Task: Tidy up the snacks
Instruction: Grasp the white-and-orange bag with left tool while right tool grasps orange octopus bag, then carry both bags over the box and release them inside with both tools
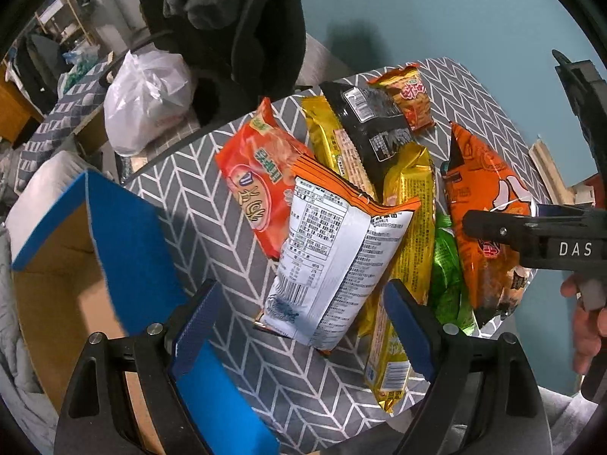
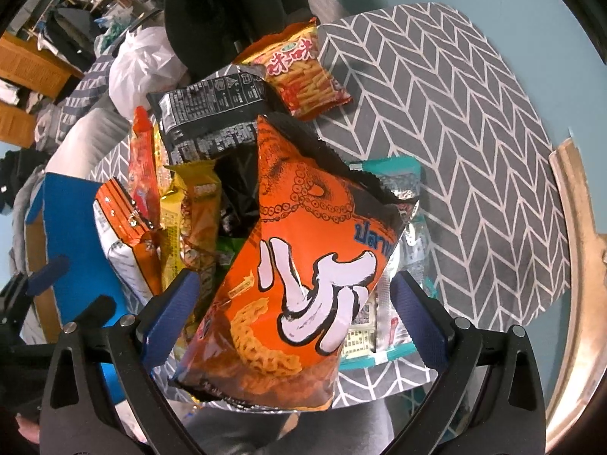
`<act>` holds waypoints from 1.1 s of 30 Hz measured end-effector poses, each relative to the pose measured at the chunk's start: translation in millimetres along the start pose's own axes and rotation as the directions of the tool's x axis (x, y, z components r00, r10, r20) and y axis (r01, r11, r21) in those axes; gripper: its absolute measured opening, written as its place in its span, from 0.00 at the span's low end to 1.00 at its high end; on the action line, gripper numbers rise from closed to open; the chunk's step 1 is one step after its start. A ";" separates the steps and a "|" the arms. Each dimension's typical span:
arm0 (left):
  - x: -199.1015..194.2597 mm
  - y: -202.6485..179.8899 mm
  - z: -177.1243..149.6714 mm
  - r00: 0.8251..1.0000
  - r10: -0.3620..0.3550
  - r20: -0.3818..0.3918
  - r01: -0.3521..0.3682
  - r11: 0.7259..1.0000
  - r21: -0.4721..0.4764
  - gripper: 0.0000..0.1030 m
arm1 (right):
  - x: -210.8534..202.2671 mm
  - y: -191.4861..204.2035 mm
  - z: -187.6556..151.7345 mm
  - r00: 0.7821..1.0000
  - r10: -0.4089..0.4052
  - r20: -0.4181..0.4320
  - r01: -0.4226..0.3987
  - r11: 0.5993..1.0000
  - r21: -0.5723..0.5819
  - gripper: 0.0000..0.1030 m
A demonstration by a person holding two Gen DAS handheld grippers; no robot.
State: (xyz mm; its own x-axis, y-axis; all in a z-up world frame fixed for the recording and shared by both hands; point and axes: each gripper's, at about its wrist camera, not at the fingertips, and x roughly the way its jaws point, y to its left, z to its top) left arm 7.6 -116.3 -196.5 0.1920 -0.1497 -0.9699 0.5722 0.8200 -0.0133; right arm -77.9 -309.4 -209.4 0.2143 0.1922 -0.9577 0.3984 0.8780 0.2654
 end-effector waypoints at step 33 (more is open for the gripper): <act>57.2 9.1 9.4 0.992 -0.068 -0.106 0.071 0.997 0.028 0.38 | -20.3 -1.3 -22.5 0.999 0.050 0.022 -0.048 0.995 -0.086 0.53</act>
State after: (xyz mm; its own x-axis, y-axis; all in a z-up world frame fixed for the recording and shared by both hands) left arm 31.3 -122.6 -249.9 0.0671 -0.1452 -0.9871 0.6065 0.7915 -0.0752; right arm -102.9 -304.6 -192.8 0.2531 0.2260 -0.9407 0.3097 0.9022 0.3001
